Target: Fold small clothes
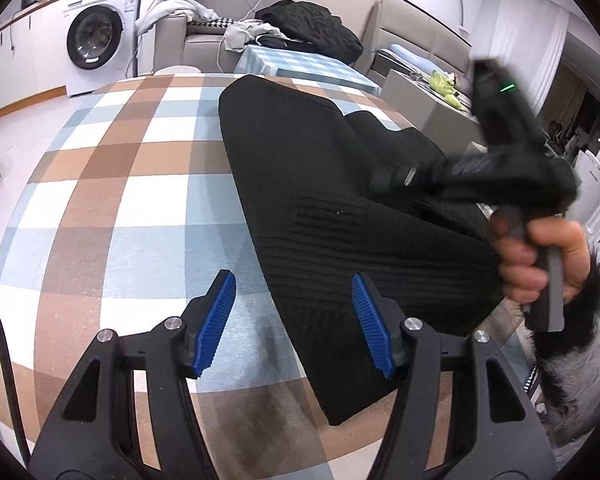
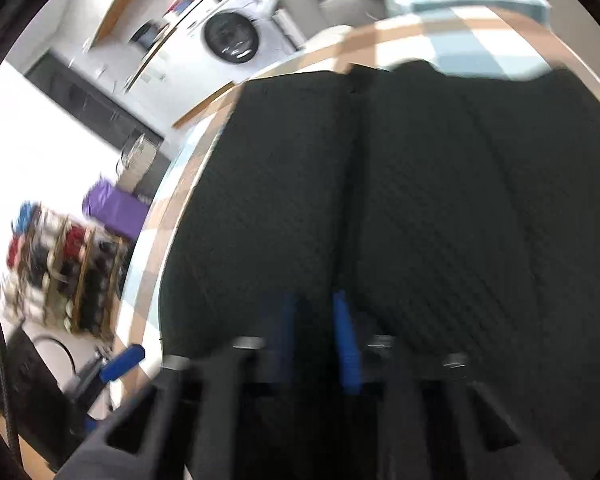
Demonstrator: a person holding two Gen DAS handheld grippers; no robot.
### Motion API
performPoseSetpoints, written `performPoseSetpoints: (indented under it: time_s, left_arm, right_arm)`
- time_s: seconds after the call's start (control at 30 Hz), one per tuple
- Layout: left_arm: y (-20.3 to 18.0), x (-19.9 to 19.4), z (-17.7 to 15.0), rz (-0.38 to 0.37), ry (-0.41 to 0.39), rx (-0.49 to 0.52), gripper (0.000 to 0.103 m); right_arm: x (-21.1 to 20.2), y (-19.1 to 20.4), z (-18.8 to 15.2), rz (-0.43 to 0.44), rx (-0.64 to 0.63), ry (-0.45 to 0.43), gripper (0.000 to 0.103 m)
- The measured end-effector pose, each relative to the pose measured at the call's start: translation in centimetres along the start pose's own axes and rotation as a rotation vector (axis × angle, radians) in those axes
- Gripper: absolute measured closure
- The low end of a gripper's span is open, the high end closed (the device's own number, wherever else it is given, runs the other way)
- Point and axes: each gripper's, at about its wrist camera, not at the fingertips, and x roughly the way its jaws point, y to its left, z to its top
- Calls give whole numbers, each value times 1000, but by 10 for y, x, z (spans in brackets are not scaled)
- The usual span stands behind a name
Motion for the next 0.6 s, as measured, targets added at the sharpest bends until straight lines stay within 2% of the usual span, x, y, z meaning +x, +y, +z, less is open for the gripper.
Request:
performPoseSetpoints:
  time_s: [0.07, 0.13, 0.17, 0.23, 0.27, 0.33, 0.37, 0.43, 0.5, 0.6]
  left_arm:
    - [-1, -1, 1, -2, -3, 1, 45]
    - [-3, 0, 2, -2, -3, 11, 45]
    - [-5, 2, 1, -6, 0, 17, 45]
    - [-8, 7, 0, -6, 15, 22, 45]
    - [-9, 10, -2, -6, 26, 28, 45]
    - [-12, 14, -5, -2, 45, 35, 45]
    - [-13, 15, -7, -2, 53, 41, 45]
    - [-14, 16, -11, 0, 61, 50, 45]
    - [-14, 17, -15, -3, 78, 53, 45]
    - [-14, 18, -19, -15, 90, 59, 45]
  right_arm:
    - [-19, 0, 13, 81, 8, -126, 95]
    - [-46, -2, 20, 44, 33, -226, 95]
    - [-52, -3, 21, -18, 23, -249, 95]
    - [-46, -10, 20, -91, 19, -217, 94]
    - [-40, -15, 20, -96, 30, -189, 94]
    - [-28, -28, 13, -106, 69, -116, 85]
    - [-26, -34, 11, -104, 80, -88, 84]
    - [-28, -41, -2, -45, 67, -48, 76]
    - [-41, -46, -24, -15, 42, -36, 53]
    - [-52, -45, -56, -15, -15, -3, 52]
